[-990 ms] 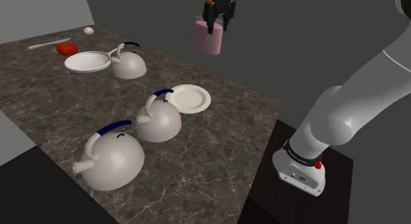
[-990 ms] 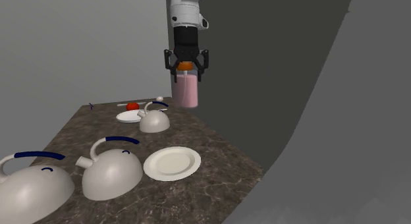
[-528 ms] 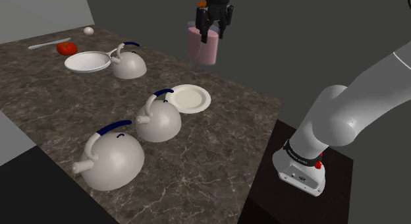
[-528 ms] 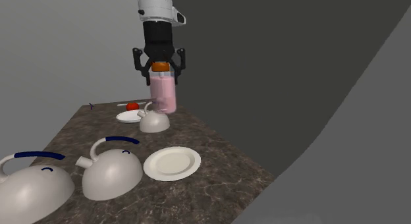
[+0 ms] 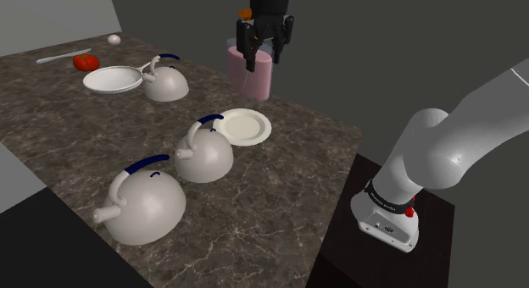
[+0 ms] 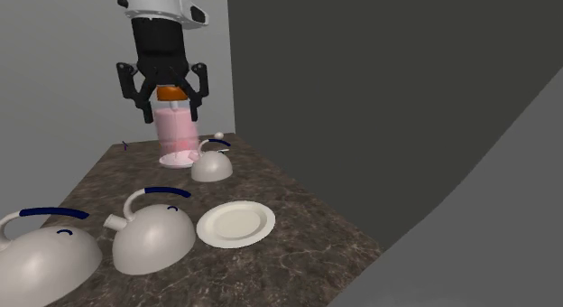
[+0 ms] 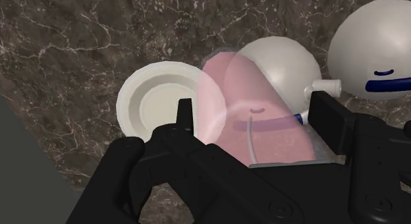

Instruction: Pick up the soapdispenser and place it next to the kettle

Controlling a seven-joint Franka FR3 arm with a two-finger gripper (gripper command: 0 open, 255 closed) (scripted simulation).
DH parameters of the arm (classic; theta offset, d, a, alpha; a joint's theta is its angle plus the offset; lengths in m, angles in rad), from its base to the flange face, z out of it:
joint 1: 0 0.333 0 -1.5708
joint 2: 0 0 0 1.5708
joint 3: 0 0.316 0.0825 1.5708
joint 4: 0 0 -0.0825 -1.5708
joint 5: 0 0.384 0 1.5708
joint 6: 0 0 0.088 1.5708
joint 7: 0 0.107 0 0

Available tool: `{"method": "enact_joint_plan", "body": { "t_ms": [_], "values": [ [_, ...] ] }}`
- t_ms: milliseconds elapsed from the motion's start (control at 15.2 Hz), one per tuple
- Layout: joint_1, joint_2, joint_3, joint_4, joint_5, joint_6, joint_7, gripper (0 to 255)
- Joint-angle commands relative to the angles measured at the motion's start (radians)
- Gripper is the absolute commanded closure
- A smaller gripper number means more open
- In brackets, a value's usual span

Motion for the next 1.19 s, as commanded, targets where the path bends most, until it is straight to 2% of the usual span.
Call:
{"method": "enact_joint_plan", "body": {
  "t_ms": [0, 396, 1122],
  "values": [
    [0.017, -0.001, 0.034, 0.002, 0.012, 0.0, 0.049, 255],
    [0.064, 0.021, 0.131, 0.033, 0.038, -0.003, 0.188, 255],
    [0.069, 0.009, 0.14, -0.124, 0.047, 0.144, 0.184, 255]
  ]
}}
